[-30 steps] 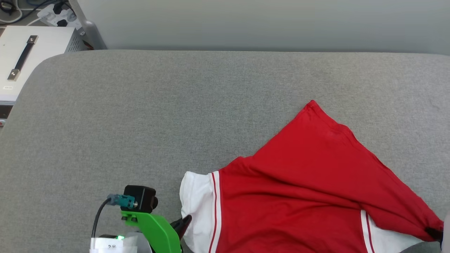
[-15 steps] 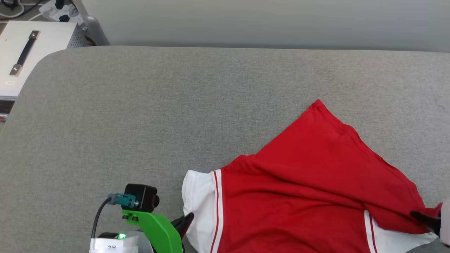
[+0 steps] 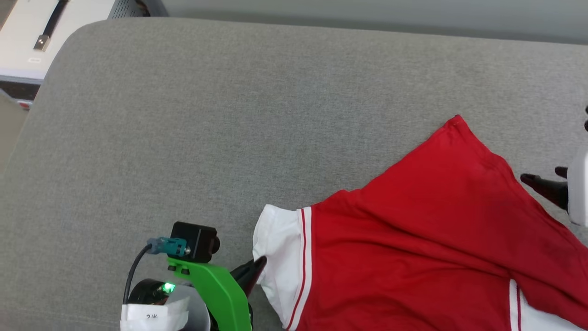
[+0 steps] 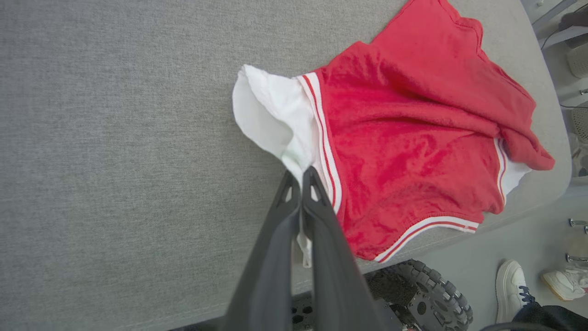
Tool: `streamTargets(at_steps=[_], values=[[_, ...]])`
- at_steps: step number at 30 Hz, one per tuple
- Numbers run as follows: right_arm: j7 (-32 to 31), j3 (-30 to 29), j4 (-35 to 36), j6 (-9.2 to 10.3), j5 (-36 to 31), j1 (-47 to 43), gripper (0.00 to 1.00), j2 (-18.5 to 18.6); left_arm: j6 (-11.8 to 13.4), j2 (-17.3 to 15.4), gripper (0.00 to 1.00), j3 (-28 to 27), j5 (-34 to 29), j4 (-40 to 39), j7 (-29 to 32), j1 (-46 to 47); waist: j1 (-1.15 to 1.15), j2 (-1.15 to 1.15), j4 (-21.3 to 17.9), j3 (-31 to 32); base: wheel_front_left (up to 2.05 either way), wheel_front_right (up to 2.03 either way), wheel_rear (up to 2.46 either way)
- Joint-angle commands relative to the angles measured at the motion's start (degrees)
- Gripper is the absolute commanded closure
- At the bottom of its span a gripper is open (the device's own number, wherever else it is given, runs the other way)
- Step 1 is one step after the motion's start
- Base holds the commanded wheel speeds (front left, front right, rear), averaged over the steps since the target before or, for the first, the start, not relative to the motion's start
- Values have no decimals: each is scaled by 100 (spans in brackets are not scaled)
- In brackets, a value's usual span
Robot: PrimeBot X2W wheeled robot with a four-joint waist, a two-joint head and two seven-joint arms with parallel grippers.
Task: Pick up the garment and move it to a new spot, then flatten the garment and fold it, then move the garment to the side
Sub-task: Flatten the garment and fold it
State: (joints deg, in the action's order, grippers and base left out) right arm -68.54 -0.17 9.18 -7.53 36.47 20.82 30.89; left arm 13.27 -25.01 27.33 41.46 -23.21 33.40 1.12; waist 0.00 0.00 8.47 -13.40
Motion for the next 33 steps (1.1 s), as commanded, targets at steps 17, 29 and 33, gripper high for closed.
streamTargets(at_steps=[17, 29, 33], values=[[23, 1066, -1766, 4, -605, 1894, 0, 330, -278, 313, 100, 242, -60, 177, -195, 453, 0, 0, 1106, -1169, 0, 0, 0], [76, 1768, -2280, 4, -476, 1856, 0, 573, -377, 402, 100, 312, -37, 387, -298, 552, 0, 0, 1313, -1306, 0, 0, 0], [90, 1960, -2354, 4, -339, 1829, 100, 670, -376, 406, 100, 289, -14, 423, -325, 575, 0, 0, 1309, -1312, 0, 0, 0]])
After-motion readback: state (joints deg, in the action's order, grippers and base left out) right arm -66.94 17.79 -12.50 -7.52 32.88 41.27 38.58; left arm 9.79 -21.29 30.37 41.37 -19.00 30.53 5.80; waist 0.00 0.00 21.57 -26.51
